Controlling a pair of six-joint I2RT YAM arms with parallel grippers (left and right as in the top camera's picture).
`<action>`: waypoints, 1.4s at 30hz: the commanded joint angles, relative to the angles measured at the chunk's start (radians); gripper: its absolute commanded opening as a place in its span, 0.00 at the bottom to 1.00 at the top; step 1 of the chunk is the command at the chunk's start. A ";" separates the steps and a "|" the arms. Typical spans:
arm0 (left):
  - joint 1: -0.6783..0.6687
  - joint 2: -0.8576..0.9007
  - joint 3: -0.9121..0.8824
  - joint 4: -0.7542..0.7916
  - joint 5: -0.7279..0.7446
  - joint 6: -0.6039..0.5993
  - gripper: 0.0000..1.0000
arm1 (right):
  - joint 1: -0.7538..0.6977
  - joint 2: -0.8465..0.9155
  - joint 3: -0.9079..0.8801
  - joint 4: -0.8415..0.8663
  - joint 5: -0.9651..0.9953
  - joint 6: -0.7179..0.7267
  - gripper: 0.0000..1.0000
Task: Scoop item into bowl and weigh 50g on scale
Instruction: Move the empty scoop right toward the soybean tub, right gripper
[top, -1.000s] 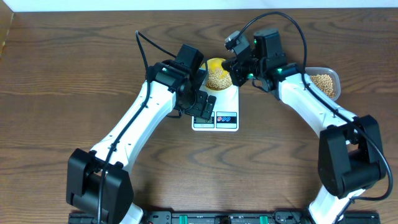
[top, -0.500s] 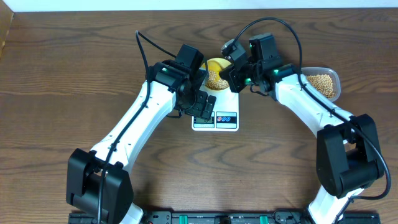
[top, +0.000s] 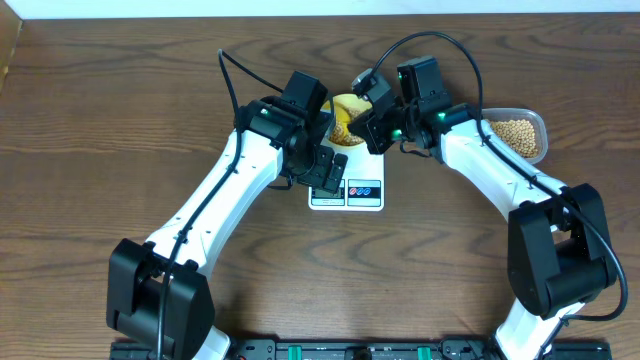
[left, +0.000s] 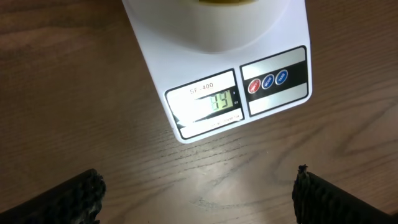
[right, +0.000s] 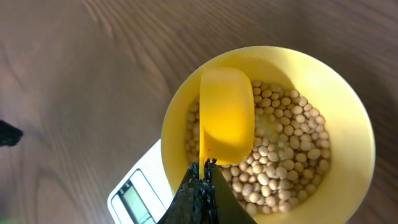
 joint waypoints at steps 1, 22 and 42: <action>0.003 0.008 -0.004 -0.002 0.001 -0.006 0.98 | 0.004 0.013 -0.010 -0.003 -0.073 0.012 0.01; 0.003 0.008 -0.003 -0.002 0.001 -0.006 0.98 | -0.206 0.013 -0.010 0.061 -0.489 0.361 0.01; 0.003 0.008 -0.003 -0.002 0.001 -0.006 0.98 | -0.252 0.013 -0.010 0.287 -0.615 0.537 0.01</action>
